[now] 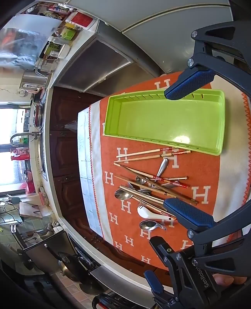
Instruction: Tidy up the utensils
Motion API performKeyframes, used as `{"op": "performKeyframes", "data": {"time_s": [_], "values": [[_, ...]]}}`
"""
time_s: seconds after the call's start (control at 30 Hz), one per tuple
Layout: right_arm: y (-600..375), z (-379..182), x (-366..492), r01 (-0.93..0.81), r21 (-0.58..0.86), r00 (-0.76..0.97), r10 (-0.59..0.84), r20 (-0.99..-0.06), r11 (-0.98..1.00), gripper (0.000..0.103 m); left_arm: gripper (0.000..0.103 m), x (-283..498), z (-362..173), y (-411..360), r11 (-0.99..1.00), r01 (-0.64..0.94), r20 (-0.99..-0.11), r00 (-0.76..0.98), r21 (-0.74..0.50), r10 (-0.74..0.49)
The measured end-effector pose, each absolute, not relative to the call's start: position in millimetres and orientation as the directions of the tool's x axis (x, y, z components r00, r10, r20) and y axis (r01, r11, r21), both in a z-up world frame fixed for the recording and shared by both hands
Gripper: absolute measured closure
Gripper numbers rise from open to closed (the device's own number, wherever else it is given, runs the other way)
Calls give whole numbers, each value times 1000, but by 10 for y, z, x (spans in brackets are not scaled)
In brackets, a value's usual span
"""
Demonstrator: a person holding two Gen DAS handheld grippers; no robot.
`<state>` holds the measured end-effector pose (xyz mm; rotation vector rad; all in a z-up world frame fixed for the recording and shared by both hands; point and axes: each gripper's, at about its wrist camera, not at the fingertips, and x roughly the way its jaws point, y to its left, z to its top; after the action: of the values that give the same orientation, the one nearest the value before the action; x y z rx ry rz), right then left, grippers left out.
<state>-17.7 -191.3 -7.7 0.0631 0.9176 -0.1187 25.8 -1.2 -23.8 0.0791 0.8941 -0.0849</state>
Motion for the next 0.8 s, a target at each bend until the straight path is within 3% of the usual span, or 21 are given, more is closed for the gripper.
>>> {"op": "performKeyframes", "data": {"time_s": [0.8], "values": [[-1880,-153,-176,135,20,601,-66,-796,991,0,6,257,-271,17,994,103,-787,615,27,-42]]}}
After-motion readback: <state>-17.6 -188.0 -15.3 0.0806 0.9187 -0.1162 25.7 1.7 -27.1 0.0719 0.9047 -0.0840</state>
